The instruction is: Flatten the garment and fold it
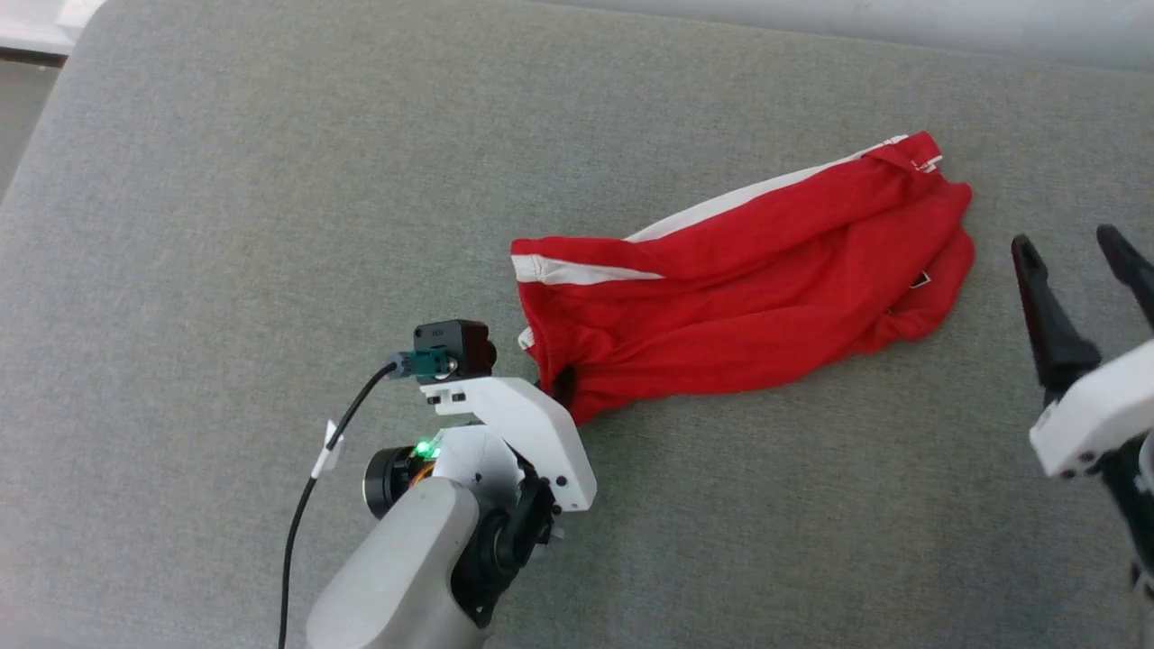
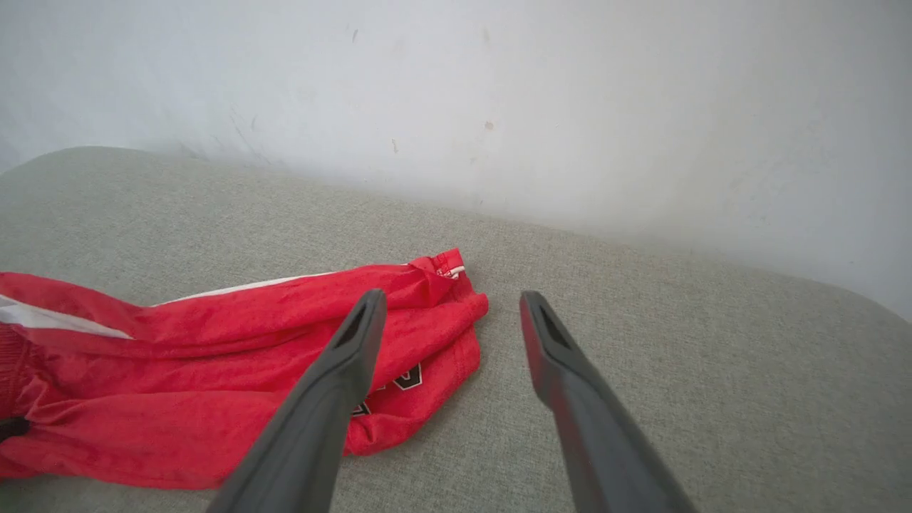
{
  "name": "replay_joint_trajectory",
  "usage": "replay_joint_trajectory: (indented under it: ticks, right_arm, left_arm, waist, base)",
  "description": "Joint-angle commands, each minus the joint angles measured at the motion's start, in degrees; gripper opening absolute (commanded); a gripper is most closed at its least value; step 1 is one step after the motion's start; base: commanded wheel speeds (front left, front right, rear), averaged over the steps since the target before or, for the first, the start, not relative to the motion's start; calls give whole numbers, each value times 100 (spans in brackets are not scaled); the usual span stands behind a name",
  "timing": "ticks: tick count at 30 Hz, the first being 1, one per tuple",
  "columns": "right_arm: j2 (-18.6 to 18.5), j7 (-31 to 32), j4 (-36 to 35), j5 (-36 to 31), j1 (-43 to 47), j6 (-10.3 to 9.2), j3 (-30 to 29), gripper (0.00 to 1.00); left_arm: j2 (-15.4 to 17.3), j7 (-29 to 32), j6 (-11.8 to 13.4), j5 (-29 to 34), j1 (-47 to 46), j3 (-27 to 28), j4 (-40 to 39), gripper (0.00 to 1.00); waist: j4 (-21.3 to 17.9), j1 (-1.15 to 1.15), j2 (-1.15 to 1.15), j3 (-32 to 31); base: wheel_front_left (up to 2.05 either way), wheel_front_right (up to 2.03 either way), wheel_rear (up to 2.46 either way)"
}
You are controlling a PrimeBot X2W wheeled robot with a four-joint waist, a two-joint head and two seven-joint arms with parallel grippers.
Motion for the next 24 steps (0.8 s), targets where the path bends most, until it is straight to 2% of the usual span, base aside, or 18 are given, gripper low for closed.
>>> replay_joint_trajectory:
  ticks: [1,6,12,24]
  right_arm:
    - [-139,311,158,62,-293,-5,-27,100]
    - [-381,868,501,52,-675,-5,-73,100]
    - [-324,1426,1171,-71,-1179,-5,-200,100]
    - [-170,1638,2218,-483,-1773,-5,-436,100]
  left_arm:
    - [66,-27,-16,-35,169,-4,-89,0]
    - [86,-68,-40,7,173,-51,-295,0]
    - [-31,-145,-82,31,99,-148,-397,0]
    - [-289,-311,-210,-12,-201,-346,-179,0]
  waist:
    - [81,0,0,57]
    - [234,0,0,193]
    - [421,0,0,410]
    - [640,0,0,730]
  base:
    - [0,0,0]
    - [0,0,0]
    - [0,0,0]
    - [0,0,0]
